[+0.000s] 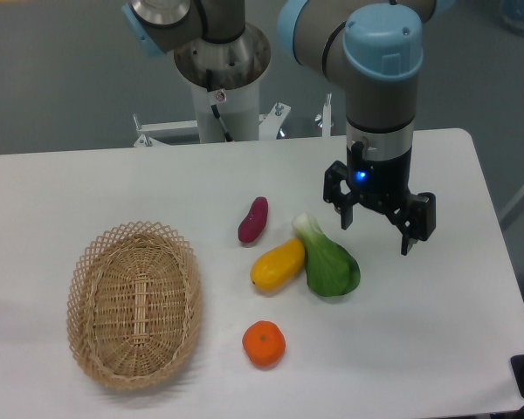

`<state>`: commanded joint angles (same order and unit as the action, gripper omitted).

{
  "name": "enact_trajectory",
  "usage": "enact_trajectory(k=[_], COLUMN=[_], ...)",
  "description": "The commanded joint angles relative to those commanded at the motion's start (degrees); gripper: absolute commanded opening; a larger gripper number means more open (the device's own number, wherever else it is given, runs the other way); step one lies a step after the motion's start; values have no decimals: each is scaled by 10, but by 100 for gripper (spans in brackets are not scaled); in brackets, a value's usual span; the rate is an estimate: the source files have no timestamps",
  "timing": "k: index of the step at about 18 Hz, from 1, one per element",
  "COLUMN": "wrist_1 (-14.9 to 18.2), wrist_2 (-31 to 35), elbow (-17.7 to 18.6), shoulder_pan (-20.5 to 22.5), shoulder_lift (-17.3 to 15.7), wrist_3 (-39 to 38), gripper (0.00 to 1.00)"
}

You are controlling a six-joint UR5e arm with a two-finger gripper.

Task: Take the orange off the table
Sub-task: 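Lower the open gripper near the green bok choy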

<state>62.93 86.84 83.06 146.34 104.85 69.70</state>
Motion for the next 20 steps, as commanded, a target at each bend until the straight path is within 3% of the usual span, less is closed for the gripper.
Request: enact_trajectory(k=[5, 11, 20], wrist_1=[-6, -51, -53], wrist_2=[-15, -40, -41], elbow=[8, 27, 48], shoulder_pan=[0, -3, -23], shoulder_lift=[-1, -1, 14], wrist_3=[-6, -161, -220], gripper=[100, 100, 100])
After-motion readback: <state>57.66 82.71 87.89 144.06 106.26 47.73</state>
